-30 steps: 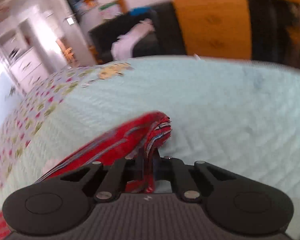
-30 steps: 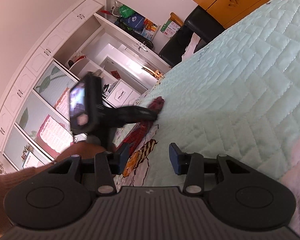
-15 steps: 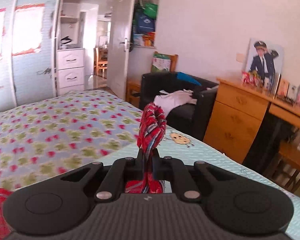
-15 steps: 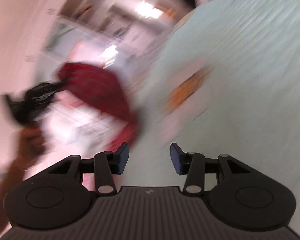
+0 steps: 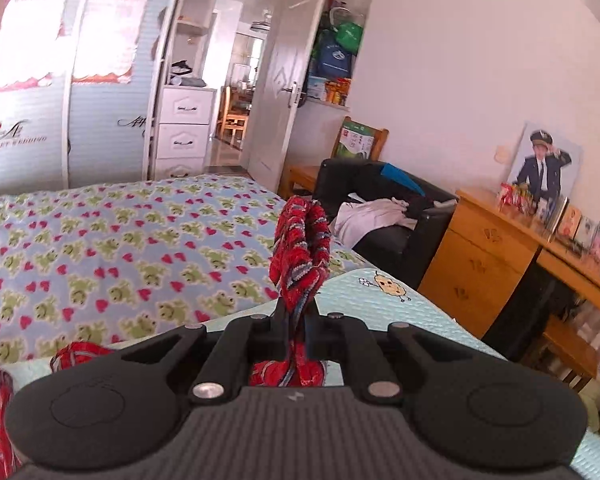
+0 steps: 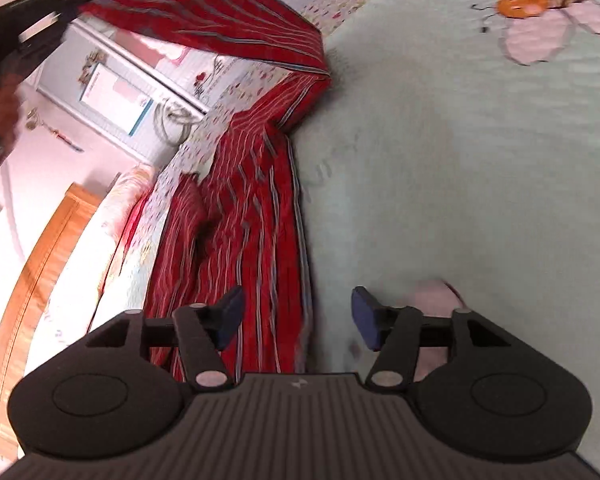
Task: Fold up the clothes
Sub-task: 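Grasp the red plaid shirt edge with the left gripper and lift it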
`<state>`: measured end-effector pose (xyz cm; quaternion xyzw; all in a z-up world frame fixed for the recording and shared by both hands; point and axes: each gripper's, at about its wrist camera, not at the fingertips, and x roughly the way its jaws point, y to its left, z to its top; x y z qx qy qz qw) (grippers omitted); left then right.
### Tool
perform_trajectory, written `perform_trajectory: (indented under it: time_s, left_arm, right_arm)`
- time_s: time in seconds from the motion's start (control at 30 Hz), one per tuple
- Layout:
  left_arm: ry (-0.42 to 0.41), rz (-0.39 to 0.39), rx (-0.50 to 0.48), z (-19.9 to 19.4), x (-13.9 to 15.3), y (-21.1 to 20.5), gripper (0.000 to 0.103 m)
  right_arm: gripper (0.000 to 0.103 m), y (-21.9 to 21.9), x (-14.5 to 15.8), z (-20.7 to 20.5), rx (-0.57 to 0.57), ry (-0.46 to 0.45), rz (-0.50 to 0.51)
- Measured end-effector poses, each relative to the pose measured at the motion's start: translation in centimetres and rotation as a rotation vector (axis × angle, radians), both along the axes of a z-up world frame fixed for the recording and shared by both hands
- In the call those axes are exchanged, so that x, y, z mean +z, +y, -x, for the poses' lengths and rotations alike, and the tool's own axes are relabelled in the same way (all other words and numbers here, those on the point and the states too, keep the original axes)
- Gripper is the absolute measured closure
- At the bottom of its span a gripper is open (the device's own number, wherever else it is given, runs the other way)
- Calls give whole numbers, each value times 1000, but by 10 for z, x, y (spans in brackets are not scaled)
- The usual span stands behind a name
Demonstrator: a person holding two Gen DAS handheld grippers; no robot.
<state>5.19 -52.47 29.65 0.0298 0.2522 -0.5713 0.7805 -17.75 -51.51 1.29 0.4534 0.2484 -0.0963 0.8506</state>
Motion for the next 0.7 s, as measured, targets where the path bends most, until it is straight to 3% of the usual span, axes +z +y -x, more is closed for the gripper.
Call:
perform_trajectory:
  time_s: [0.1, 0.2, 0.33, 0.43, 0.47, 0.5, 0.53, 0.7]
  left_arm:
    - [38, 26, 24, -14, 3, 13, 97]
    - [67, 57, 37, -29, 7, 21, 97]
    - [87, 101, 40, -47, 19, 26, 97]
    - [99, 138, 27, -54, 30, 26, 97]
    - [99, 150, 23, -55, 34, 26, 97]
    - [102, 162, 18, -56, 36, 27, 97]
    - [105, 171, 15, -58, 38, 29, 97]
    - [93, 251, 30, -68, 48, 63, 97]
  right_arm:
    - [40, -12, -3, -34, -4, -2, -19]
    - [40, -27, -16, -63, 8, -36, -108]
    - [40, -37, -25, -84, -22, -85, -178]
    - [41, -39, -25, -96, -8, -79, -173]
    - [50, -39, -24, -100, -1, -71, -165]
    - [81, -38, -22, -102, 3, -52, -150]
    - [103, -37, -22, -103, 2, -27, -136]
    - [103, -17, 3, -109, -1, 49, 12]
